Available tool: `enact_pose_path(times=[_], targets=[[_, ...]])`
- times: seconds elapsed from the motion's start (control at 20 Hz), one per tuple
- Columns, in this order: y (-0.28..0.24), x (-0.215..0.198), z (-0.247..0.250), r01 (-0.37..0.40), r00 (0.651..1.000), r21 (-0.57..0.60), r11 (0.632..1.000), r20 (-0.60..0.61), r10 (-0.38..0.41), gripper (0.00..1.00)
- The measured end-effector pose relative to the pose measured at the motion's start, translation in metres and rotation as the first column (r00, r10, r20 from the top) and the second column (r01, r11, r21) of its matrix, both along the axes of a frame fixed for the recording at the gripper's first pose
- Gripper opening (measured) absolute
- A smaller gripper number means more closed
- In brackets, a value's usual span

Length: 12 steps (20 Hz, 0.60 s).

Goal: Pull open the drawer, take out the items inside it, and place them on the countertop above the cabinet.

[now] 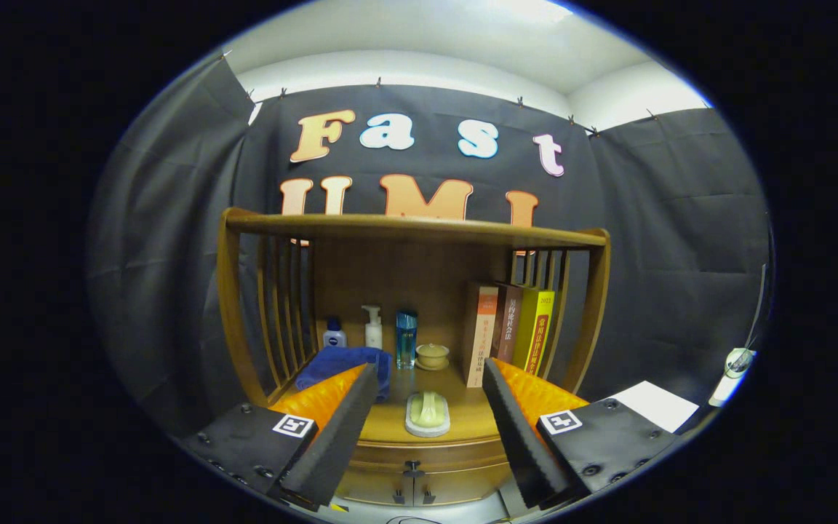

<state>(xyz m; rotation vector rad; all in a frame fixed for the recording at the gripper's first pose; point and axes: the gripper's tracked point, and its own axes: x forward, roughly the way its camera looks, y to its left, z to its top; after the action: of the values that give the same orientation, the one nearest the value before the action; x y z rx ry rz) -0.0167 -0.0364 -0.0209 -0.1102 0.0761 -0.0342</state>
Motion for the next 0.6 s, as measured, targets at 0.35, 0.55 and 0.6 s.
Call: enact_pose_path(times=[0.35, 0.55, 0.6], targets=[[-0.005, -0.003, -0.013, 0.000, 0.999, 0.031, 1.000, -0.032, 0.001, 0.97], [-0.001, -0.002, -0.013, -0.004, 0.999, 0.028, 1.000, -0.035, 0.005, 0.97], [0.001, -0.001, -0.013, -0.008, 0.999, 0.025, 1.000, -0.035, 0.009, 0.97]])
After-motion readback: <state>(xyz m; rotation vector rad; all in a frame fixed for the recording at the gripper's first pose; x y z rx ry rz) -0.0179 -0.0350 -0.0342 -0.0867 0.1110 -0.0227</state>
